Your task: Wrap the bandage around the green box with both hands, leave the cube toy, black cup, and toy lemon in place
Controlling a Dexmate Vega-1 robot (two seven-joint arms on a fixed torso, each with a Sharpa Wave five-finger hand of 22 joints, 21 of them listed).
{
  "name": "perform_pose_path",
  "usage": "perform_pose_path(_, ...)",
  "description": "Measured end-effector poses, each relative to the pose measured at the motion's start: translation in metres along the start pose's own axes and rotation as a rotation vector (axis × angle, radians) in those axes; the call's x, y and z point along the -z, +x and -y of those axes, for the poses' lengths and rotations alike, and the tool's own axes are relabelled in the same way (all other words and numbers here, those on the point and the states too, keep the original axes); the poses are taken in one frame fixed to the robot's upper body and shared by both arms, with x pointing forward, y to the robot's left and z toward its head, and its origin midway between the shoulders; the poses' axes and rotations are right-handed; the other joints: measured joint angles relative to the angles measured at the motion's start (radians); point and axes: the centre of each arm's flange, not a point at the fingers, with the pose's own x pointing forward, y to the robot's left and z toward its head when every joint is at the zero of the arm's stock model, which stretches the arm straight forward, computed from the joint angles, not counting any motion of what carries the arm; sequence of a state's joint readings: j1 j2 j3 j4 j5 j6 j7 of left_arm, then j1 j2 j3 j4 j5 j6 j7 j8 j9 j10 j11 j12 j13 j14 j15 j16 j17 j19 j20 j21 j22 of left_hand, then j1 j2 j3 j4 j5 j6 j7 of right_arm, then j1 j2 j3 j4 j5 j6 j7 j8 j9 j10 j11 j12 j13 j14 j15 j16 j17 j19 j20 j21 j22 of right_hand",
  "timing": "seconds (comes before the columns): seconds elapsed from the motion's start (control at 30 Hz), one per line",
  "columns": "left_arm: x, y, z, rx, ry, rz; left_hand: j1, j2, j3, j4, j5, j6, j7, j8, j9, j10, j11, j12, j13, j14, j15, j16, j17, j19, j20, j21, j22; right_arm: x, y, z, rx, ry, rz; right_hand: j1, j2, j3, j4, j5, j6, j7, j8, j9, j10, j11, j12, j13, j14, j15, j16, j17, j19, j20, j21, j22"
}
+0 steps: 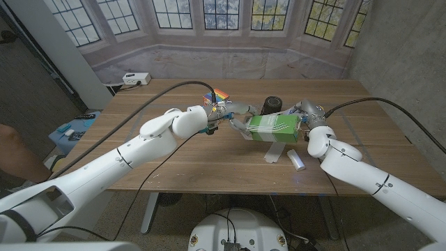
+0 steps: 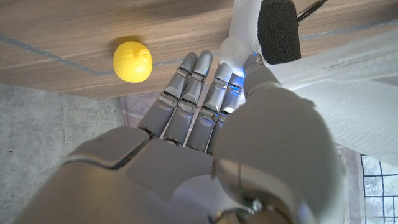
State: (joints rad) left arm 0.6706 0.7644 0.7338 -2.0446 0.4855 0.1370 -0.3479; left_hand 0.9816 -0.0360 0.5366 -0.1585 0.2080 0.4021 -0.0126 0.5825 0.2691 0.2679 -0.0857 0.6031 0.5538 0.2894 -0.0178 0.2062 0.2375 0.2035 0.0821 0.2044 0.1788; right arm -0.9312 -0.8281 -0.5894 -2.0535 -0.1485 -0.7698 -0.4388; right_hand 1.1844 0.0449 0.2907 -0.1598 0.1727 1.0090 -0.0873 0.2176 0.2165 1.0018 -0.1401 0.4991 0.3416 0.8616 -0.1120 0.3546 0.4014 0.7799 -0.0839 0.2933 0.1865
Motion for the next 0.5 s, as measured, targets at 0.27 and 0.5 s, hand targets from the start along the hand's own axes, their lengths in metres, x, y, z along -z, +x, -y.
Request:
perform_pose_path(0.27, -0.0033, 0.0, 0.0016, 0.013, 0.004, 0.005, 0.0, 0.0, 0.0, 0.0, 0.0, 0.0, 0.0, 0.0, -0.002, 0.0, 0.0, 0.0, 0.0, 0.0, 0.0, 0.0, 0.0, 0.0, 0.0, 0.0, 0.0, -0.0046, -0.0007, 0.0047, 0.005, -0.004, 0.022, 0.0, 0.0, 0.0, 0.0, -0.001, 0.0, 0.0, 0.0, 0.0, 0.0, 0.0, -0.001, 0.0, 0.002, 0.002, 0.0, 0.0, 0.0, 0.0, 0.0, 0.0)
perform_pose_path(0.5, -0.0038, 0.0003, 0.0013, 0.016, 0.006, 0.006, 0.0, 0.0, 0.0, 0.0, 0.0, 0.0, 0.0, 0.0, -0.002, 0.0, 0.0, 0.0, 0.0, 0.0, 0.0, 0.0, 0.0, -0.006, 0.006, 0.0, 0.0, -0.0096, -0.0004, 0.0095, 0.006, -0.014, 0.041, 0.0, 0.0, 0.0, 0.0, -0.001, 0.0, 0.0, 0.0, -0.001, 0.0, 0.0, -0.001, 0.0, 0.002, 0.002, 0.0, 0.0, 0.0, 0.0, 0.0, 0.0)
